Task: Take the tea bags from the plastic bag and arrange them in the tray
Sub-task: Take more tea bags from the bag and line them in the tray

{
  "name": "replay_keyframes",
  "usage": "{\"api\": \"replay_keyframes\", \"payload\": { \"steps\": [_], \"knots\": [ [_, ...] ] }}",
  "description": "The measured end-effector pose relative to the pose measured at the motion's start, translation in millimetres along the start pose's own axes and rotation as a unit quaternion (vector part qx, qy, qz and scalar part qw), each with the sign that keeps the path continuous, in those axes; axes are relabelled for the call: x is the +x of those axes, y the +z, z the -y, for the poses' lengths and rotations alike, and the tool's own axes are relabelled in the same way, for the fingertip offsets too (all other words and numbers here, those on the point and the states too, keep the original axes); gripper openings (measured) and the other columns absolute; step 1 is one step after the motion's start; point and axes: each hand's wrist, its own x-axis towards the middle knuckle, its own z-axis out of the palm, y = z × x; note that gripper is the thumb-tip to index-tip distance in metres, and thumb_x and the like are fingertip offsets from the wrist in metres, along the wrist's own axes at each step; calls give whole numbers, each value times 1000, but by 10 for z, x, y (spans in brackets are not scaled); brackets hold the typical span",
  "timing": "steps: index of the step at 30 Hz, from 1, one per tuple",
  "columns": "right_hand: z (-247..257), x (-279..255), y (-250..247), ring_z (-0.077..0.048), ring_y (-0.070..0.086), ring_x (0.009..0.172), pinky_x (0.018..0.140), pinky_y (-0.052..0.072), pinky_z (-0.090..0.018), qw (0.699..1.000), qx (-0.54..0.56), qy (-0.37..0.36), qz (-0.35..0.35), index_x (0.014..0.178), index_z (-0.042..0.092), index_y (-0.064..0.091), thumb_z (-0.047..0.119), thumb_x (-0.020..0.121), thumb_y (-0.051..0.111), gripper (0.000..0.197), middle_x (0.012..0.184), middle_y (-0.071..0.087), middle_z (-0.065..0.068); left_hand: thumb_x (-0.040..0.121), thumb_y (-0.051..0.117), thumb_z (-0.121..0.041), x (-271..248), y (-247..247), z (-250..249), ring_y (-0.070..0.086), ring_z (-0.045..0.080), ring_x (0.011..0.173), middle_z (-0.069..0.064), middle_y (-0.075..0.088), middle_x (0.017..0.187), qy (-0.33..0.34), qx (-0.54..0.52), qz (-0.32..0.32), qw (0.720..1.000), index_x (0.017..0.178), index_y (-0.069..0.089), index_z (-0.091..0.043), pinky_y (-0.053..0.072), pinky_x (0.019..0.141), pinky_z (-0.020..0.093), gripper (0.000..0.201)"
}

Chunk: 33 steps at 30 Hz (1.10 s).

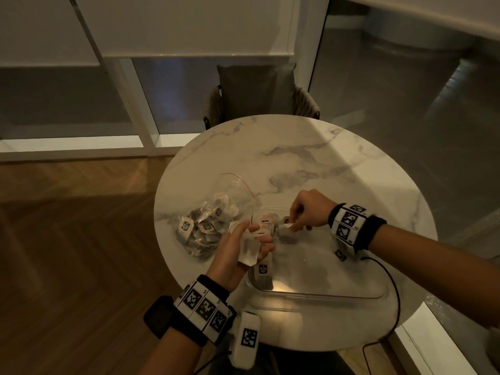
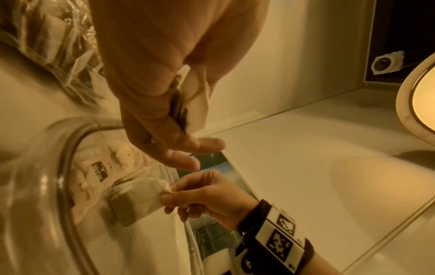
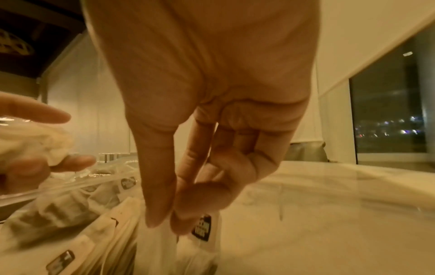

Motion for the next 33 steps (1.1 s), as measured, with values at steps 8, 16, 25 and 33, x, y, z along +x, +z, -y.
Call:
{"api": "replay_keyframes", "payload": {
  "steps": [8,16,25,33],
  "knots": [
    [83,54,83,-18,64,68,70,55,-32,987,-152,19,-53,84,21,70,27,80,76,9,88,71,-1,100,50,-27,-34,-29,-25,65,34,75,21,62,80,-10,-1,-3,1000,112,51,-2,57,53,27,28],
    [126,52,109,-28,63,95,71,45,-32,967,-241,-8,-81,93,21,65,30,86,70,13,105,65,-6,99,51,-28,-35,-13,5,68,32,70,23,65,81,0,7,0,1000,135,44,4,58,60,29,49],
    [181,-175,-80,-14,69,71,67,50,-28,986,-126,-25,-103,83,23,71,28,78,79,11,73,67,10,101,40,-43,-72,31,-30,70,30,65,26,68,88,-43,16,27,999,112,56,-2,58,52,27,45],
    [380,-472,4,-8,47,37,46,40,-20,974,188,-126,-11,98,19,75,36,84,75,22,48,60,1,98,30,-58,-123,172,47,61,24,64,24,66,106,-46,110,125,985,108,73,-13,41,46,23,62]
  ]
}}
